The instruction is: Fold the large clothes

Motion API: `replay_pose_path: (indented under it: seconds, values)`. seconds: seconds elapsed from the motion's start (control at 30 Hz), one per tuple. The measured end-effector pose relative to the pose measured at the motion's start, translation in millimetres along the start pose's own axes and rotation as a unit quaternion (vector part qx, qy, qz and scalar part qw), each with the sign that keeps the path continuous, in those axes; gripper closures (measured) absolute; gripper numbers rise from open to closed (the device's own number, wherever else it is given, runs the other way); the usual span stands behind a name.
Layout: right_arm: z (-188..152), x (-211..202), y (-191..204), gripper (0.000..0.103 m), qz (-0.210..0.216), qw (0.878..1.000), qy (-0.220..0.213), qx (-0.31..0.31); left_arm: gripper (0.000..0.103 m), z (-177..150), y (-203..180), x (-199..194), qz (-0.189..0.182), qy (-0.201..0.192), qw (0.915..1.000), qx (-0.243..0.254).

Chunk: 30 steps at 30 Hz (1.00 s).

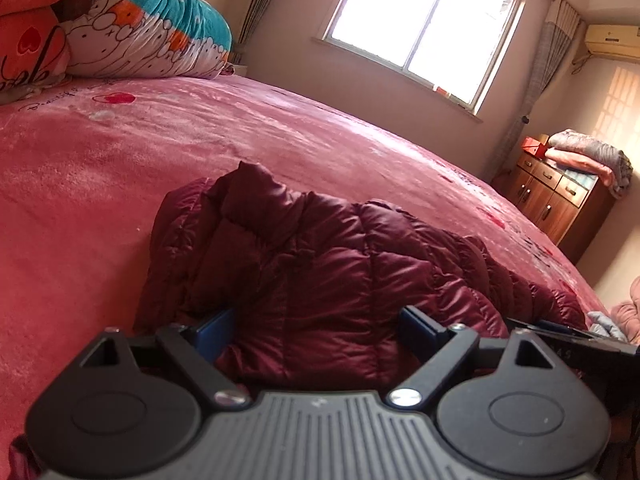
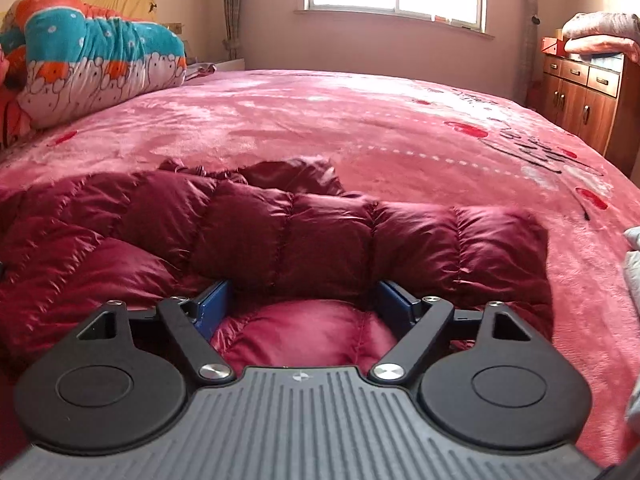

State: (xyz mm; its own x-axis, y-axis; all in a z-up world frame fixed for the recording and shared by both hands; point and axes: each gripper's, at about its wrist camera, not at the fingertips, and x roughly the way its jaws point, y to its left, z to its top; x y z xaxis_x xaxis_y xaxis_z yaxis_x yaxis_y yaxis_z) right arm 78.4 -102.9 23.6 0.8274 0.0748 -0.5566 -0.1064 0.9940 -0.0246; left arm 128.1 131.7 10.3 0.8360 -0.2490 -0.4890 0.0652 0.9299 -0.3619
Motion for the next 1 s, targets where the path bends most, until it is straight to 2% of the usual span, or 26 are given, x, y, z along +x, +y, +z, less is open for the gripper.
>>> replay_pose_path:
  seconds: [0.1, 0.23, 0.33, 0.5, 0.67, 0.8, 0.87, 1.0]
  values:
    - [-3.1, -1.0, -1.3, 0.002, 0.002, 1.0, -0.002, 0.0, 0.015, 2.2, -6.1, -3.7, 0.006, -0.003, 1.0, 0.005]
    - [-0.9, -7.6, -0.2, 0.002, -0.001, 1.0, -0.008, 0.001, 0.015, 8.5, -15.9, -18.2, -0.024, -0.042, 0.9984, 0.028]
    - [-0.8, -22.6, -4.2, 0.001, 0.001, 0.999, -0.025, 0.021, 0.014, 10.5, -14.2, -19.0, -0.033, -0.06, 0.9973, 0.027]
    - [1.7, -46.5, -11.6, 0.0, -0.032, 0.999, -0.035, 0.008, 0.014, 21.1, -1.3, -1.6, -0.017, -0.056, 0.9983, -0.001]
    - [-10.6, -32.1, -27.2, 0.0, -0.038, 0.999, 0.005, 0.017, 0.014, 32.5, 11.2, 11.9, -0.021, -0.05, 0.9977, -0.041]
    - [-21.7, -28.0, -23.9, 0.0, -0.043, 0.999, 0.001, 0.006, 0.015, 28.8, 26.9, 20.1, 0.009, -0.028, 0.9961, -0.084]
    - [-25.8, -25.2, -23.1, 0.0, -0.046, 0.999, 0.004, 0.003, 0.018, 27.5, 31.4, 24.1, 0.033, -0.014, 0.9952, -0.091]
    - [-29.8, -21.0, -27.8, 0.0, -0.04, 0.999, 0.011, 0.012, 0.019, 22.9, 35.0, 29.6, 0.044, 0.002, 0.9942, -0.098]
